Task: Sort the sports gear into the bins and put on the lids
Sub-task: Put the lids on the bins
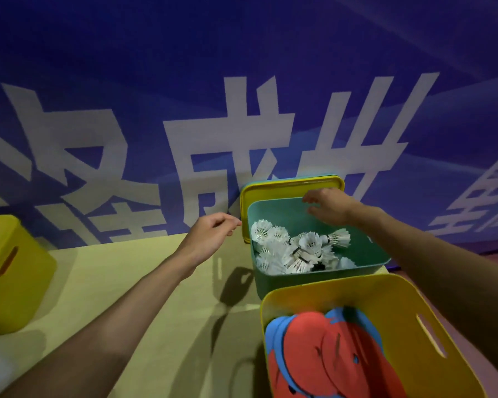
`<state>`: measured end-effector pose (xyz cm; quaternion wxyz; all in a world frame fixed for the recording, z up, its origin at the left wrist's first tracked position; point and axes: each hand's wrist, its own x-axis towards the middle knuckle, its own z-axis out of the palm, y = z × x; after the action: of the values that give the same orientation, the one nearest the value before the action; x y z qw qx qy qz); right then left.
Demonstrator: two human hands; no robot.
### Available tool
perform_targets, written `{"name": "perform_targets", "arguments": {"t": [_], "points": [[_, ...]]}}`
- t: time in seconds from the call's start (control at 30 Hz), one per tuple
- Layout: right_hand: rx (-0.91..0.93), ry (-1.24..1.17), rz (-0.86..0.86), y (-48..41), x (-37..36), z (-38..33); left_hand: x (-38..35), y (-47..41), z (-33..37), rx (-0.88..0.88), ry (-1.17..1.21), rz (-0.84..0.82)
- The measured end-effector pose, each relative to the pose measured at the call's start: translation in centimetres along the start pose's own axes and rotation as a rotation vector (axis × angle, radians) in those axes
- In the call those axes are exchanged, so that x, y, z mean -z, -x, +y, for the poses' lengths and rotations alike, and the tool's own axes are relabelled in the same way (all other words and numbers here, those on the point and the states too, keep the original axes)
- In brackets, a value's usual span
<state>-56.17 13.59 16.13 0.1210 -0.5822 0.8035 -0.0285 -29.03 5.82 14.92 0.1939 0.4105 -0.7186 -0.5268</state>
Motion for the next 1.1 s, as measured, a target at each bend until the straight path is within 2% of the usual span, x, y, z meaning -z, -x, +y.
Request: {"name": "perform_targets", "arguments": {"t": [0.27, 0.5, 0.63, 0.7, 0.93, 1.1], "points": [[0.089, -0.038, 0.018, -9.3, 0.2, 7.4, -5.5, -5.1, 2.7, 0.048, -0.049, 0.096], [0.211, 0.069, 0.043, -14.9, -2.2, 8.6, -6.5, -8.1, 3.5, 0.084, -0.049, 0.155], [0.277, 0.178, 0.168, -16.6, -3.9, 8.5, -7.2, -9.2, 2.9, 0.134, -0.051, 0.189], [0.314, 0.181, 0.137, -16.8, -4.7, 8.4, -7.5, -9.6, 2.6, 0.149, -0.061, 0.198], [0.301, -0.072, -0.107, -17.1, -4.4, 8.9, -7.9, -10.1, 2.1, 0.168, -0.088, 0.230], [0.244, -0.092, -0.116, -17.7, -3.6, 8.2, -7.9, -9.6, 2.8, 0.170, -0.075, 0.249]]}}
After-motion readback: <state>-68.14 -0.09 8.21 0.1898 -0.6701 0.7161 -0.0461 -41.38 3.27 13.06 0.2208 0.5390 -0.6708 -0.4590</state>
